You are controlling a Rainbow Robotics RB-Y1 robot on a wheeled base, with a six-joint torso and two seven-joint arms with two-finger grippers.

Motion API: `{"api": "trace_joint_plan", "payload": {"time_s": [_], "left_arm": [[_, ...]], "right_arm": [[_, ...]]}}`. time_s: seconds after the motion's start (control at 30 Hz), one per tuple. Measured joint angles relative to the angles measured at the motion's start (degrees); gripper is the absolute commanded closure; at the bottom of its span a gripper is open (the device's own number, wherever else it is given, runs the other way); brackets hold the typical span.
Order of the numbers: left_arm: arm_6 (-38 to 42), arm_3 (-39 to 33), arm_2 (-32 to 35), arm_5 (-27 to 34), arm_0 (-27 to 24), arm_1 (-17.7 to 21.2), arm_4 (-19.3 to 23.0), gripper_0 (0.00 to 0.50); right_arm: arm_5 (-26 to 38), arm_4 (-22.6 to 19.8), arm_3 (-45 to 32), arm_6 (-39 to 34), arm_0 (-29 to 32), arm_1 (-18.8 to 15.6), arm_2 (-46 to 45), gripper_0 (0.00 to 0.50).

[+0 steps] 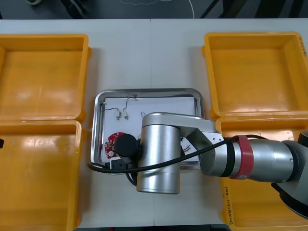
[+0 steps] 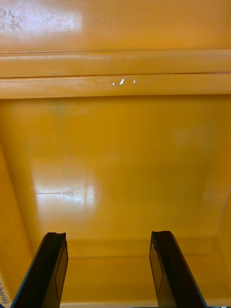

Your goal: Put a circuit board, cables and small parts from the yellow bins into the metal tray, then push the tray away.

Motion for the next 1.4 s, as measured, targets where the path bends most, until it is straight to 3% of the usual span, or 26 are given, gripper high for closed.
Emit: {"api": "trace_joint_plan", "payload": {"time_s": [1.2, 1.27, 1.3, 1.33, 1.4], "left_arm": [[0.00, -0.01, 0.00, 0.00, 0.00, 0.00, 0.00, 0.000], [0.00, -0.01, 0.00, 0.00, 0.00, 0.00, 0.00, 0.000], [0.00, -0.01, 0.00, 0.00, 0.00, 0.00, 0.00, 0.000], [0.00, -0.01, 0.00, 0.00, 0.00, 0.00, 0.00, 0.000], [0.00, -0.01, 0.00, 0.00, 0.00, 0.00, 0.00, 0.000]], "right_arm": [[-1.17, 3.14, 6.81, -0.52, -0.08, 4.02, 4.89, 0.000], [-1.18, 3.15, 6.90, -1.02, -0.08, 4.03, 4.93, 0.060], [-1.19, 3.18, 6.91, -1.13, -0.08, 4.03, 4.94, 0.136], [-1.20, 3.20, 6.92, -1.12, -0.09, 4.03, 4.94, 0.177], [-1.21, 3.24, 6.94, -1.12, -0.10, 4.04, 4.97, 0.335]]}}
